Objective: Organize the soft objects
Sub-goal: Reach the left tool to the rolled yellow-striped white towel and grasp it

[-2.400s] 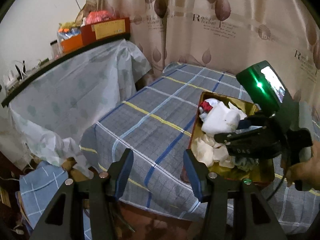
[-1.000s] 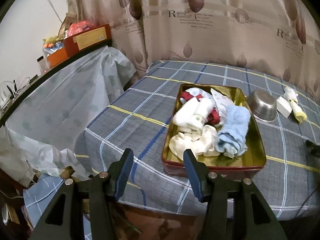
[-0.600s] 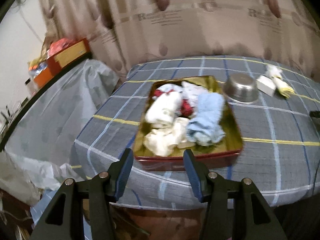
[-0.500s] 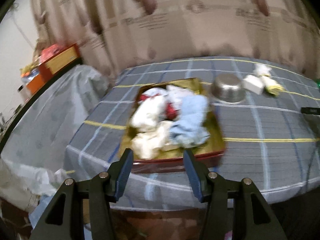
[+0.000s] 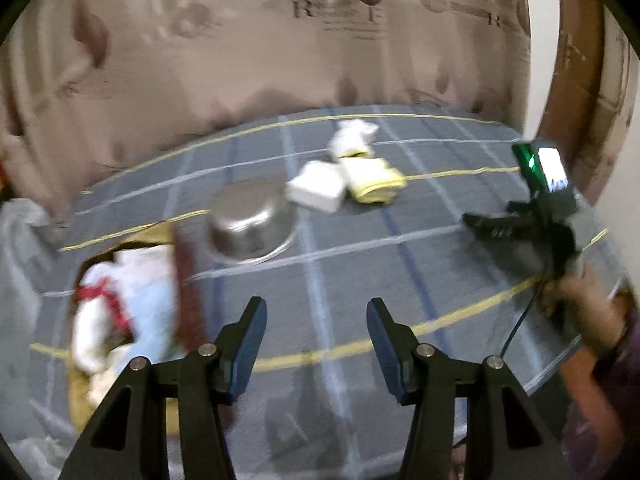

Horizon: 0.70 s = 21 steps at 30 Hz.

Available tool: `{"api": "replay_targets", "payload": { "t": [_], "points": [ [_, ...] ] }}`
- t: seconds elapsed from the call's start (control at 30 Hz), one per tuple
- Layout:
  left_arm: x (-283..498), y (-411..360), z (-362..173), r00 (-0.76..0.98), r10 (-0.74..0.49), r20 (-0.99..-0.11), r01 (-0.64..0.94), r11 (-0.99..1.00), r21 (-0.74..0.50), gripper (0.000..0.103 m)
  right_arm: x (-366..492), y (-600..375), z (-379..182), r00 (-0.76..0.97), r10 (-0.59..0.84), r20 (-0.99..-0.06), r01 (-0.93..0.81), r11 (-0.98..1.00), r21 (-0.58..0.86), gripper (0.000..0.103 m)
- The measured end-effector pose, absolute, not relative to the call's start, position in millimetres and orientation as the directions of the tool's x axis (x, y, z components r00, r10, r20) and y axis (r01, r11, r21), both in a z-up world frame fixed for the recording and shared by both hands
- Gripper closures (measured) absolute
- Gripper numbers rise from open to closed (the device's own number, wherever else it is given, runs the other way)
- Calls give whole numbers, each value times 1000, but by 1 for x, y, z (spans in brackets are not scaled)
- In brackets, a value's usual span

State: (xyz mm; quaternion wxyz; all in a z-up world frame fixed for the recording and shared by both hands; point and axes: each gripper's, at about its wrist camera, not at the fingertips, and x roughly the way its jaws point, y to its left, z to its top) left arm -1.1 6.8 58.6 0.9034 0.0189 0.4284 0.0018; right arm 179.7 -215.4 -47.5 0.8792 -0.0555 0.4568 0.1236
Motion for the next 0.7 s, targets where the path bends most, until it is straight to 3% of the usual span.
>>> {"api": "replay_targets", "payload": {
  "t": [0.27,0.5,0.7],
  "points": [
    [100,8,38,490,-325,-809,-3,927,-374,50,171,-220,-38,603,210,-770,-279,959,44,0],
    [159,17,2,444,-404,-800,-162,842,-515,50,166,-221,-32,628,251,-737,-305,950,63,0],
    [179,22,-4,495,-375,-784,-221,818,-531,50,163,-221,-29,626,291,-723,-335,938,88,0]
  ]
}}
